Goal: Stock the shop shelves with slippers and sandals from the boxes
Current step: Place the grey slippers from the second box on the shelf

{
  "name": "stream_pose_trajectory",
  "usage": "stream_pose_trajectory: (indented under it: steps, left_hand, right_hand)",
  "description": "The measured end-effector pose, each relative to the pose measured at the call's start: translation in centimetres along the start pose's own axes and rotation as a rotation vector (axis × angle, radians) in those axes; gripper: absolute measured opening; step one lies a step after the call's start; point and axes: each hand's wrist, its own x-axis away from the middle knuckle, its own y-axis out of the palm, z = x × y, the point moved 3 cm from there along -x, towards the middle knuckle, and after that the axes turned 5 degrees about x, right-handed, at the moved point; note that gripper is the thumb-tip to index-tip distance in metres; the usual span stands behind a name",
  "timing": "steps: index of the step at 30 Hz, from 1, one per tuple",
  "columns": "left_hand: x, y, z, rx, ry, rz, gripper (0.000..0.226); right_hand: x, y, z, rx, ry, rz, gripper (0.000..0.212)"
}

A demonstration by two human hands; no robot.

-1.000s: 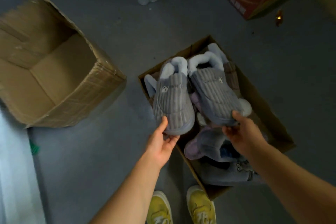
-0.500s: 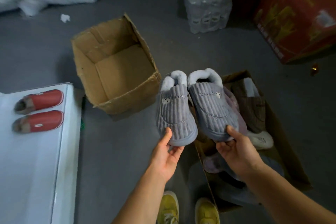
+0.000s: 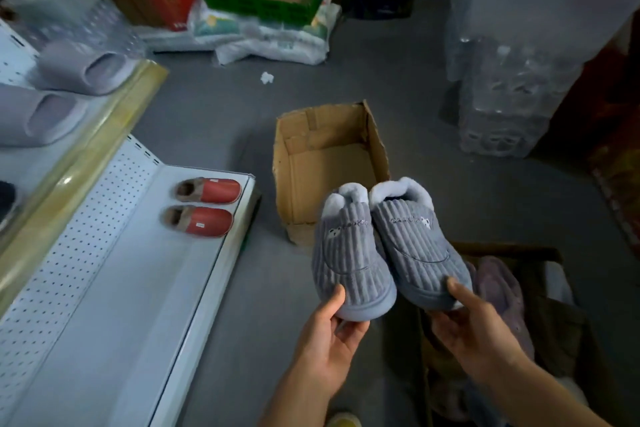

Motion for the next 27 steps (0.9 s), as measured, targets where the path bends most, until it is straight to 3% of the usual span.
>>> stream_pose_trajectory:
  steps: [5,10,17,27]
  left_hand:
    - [3.4,-1.5,4.8,0.077,0.121,-0.011,0.026]
    - [6.9,-3.7,8.7,0.151,0.230,0.000,0.016]
    - [9.6,-8.1,11.1,0.290,0.274,0.033,0.009]
    - [12.2,-17.8,13.1,0.425,0.281,0.069,0.011]
  right_hand:
    - [1.8,5.1,-1.0,0.073,0.008,-0.087,0.031]
    - [3.9,10.6,-1.8,0.147,-0.007,-0.210,0.012]
    - [5.8,15.8,1.6,0.285,0.027,-0.260,0.043]
    - [10.3,20.7,9.5,0.440,0.050,-0.258,0.033]
